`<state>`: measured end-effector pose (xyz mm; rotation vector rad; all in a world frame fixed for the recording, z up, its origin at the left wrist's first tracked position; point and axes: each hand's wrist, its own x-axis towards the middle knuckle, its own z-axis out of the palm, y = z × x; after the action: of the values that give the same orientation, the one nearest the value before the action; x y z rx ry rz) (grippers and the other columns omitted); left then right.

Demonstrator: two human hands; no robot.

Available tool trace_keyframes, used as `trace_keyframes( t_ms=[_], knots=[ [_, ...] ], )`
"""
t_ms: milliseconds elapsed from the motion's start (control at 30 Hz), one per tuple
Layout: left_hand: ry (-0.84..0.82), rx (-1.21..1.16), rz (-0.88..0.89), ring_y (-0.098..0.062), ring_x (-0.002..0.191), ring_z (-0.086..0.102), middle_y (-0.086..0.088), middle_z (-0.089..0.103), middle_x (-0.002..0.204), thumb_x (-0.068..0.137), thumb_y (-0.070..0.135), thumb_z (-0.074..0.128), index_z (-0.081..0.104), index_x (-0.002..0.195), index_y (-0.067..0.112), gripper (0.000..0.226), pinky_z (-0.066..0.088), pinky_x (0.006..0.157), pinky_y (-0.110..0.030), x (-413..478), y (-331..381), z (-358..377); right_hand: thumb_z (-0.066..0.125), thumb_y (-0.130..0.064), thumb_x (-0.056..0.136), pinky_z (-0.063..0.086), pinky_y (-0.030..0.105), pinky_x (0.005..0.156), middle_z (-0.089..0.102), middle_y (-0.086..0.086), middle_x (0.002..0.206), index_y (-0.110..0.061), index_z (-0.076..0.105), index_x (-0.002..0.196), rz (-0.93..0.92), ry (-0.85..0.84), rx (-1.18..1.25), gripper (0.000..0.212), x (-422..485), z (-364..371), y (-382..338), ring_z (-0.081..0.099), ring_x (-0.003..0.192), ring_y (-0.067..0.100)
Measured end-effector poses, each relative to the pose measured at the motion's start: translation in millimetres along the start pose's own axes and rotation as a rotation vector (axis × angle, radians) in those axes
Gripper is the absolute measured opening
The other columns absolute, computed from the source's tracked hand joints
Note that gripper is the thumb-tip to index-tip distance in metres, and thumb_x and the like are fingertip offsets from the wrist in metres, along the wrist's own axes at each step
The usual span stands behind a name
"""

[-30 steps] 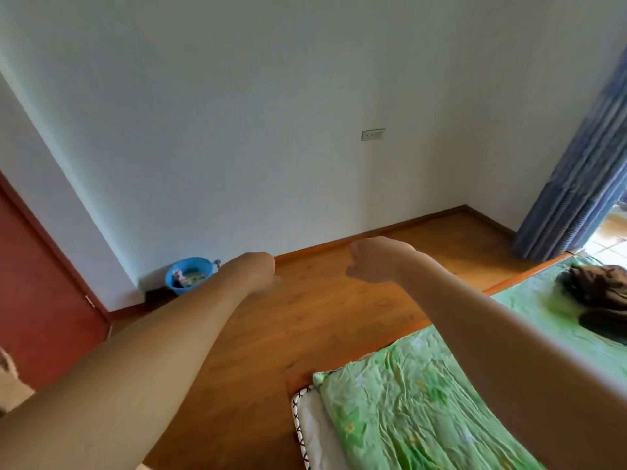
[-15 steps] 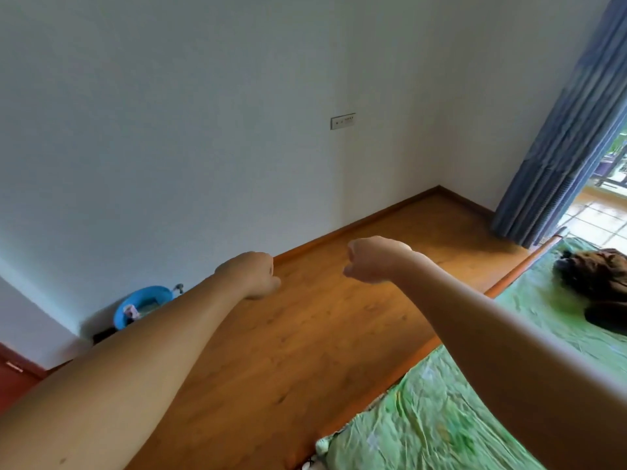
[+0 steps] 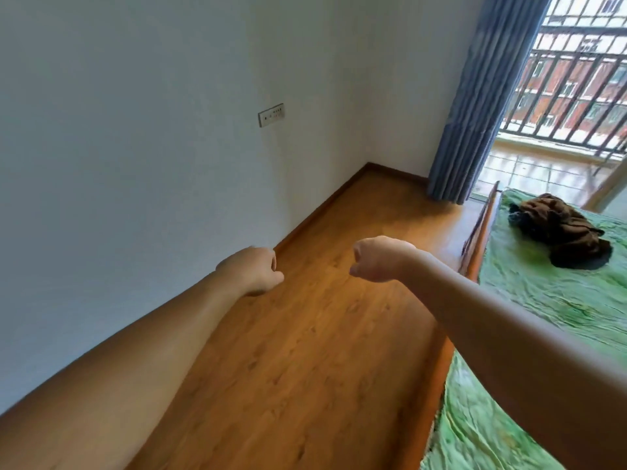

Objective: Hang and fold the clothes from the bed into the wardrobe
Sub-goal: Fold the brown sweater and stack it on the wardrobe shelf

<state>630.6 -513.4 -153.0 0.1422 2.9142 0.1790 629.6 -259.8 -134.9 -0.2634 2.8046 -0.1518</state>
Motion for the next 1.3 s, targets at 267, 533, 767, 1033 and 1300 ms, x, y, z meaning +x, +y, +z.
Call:
trace_keyframes(
  t_ms=[267, 533, 767, 1033, 1300],
  knots=[
    [-0.044, 0.093, 0.169, -0.015, 0.085, 0.060, 0.002, 0.061, 0.096, 0.093, 0.037, 0.054, 0.060, 0.103, 0.023, 0.018, 0.059, 0.081, -0.037, 113, -55, -30, 0.053, -0.041, 0.098, 0.058, 0.040, 0.086, 0.065, 0.000, 0.115, -0.020, 0.059, 0.128, 0.154, 0.019, 0.054, 0.037, 74, -18, -34, 0.063, 0.100, 0.023],
    [-0.102, 0.076, 0.403, -0.014, 0.090, 0.061, 0.004, 0.062, 0.102, 0.095, 0.040, 0.057, 0.061, 0.106, 0.024, 0.020, 0.059, 0.083, -0.036, 205, 25, -35, 0.056, -0.045, 0.097, 0.058, 0.036, 0.080, 0.062, 0.001, 0.106, -0.019, 0.060, 0.127, 0.381, 0.031, 0.074, 0.040, 84, -29, 49, 0.060, 0.091, 0.021],
    [-0.088, 0.127, 0.542, -0.012, 0.084, 0.059, 0.007, 0.059, 0.098, 0.092, 0.040, 0.057, 0.061, 0.097, 0.027, 0.014, 0.043, 0.063, -0.025, 295, 145, -39, 0.052, -0.052, 0.095, 0.056, 0.036, 0.083, 0.063, 0.005, 0.115, -0.020, 0.059, 0.124, 0.501, 0.044, 0.046, 0.044, 120, -48, 162, 0.057, 0.095, 0.023],
    [-0.109, 0.175, 0.624, -0.012, 0.084, 0.060, 0.005, 0.060, 0.101, 0.096, 0.038, 0.058, 0.060, 0.102, 0.025, 0.015, 0.042, 0.060, -0.022, 407, 291, -59, 0.055, -0.046, 0.093, 0.052, 0.032, 0.066, 0.063, 0.002, 0.098, -0.019, 0.060, 0.111, 0.607, 0.092, 0.139, 0.034, 163, -91, 313, 0.061, 0.085, 0.021],
    [-0.118, 0.166, 0.824, -0.012, 0.081, 0.063, 0.004, 0.063, 0.094, 0.095, 0.035, 0.063, 0.063, 0.101, 0.023, 0.014, 0.057, 0.065, -0.024, 494, 443, -62, 0.057, -0.049, 0.087, 0.051, 0.033, 0.072, 0.054, -0.003, 0.085, -0.023, 0.050, 0.086, 0.792, 0.065, 0.259, 0.026, 182, -91, 450, 0.056, 0.084, 0.023]
  ],
)
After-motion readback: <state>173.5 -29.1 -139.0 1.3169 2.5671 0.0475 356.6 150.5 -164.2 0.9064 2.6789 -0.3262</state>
